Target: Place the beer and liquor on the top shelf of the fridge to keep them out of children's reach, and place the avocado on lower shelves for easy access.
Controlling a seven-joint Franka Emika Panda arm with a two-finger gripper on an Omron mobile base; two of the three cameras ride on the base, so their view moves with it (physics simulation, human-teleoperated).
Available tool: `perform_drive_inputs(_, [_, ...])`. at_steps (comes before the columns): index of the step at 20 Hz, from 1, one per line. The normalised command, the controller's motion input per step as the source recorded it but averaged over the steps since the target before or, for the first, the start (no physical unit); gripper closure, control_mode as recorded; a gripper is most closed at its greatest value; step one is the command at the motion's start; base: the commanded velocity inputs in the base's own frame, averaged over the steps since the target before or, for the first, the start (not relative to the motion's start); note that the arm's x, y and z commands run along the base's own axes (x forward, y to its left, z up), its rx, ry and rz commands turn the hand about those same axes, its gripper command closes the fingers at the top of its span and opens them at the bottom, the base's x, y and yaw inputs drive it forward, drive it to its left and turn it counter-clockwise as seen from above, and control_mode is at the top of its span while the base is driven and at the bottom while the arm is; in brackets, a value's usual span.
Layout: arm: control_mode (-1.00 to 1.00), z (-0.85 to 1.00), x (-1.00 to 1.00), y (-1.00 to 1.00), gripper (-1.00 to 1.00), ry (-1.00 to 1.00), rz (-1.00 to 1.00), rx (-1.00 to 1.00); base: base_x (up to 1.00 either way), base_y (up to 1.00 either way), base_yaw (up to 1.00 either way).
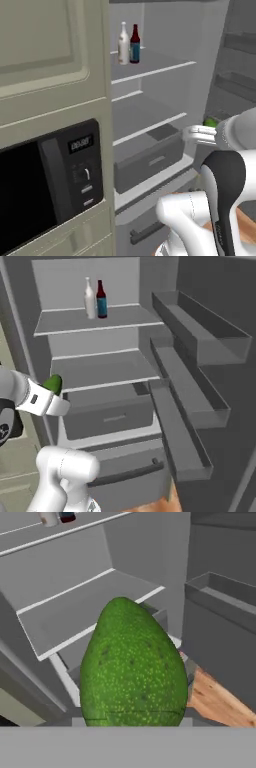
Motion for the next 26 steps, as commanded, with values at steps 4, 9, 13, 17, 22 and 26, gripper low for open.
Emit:
perform_drive_inputs(4, [1.0,0.0,0.0,0.0,1.0,0.0,0.0,0.0,0.51,-0.22,0.45])
perform_drive_inputs(9, [1.0,0.0,0.0,0.0,1.0,0.0,0.0,0.0,0.44,-0.22,0.44])
perform_drive_inputs(13, [1.0,0.0,0.0,0.0,1.0,0.0,0.0,0.0,0.42,-0.24,0.41])
perform_drive_inputs(17, [1.0,0.0,0.0,0.0,1.0,0.0,0.0,0.0,0.34,-0.41,0.32])
perform_drive_inputs(22, [1.0,0.0,0.0,0.0,1.0,0.0,0.0,0.0,0.21,-0.59,0.21])
perform_drive_inputs(26, [1.0,0.0,0.0,0.0,1.0,0.0,0.0,0.0,0.17,-0.34,0.14])
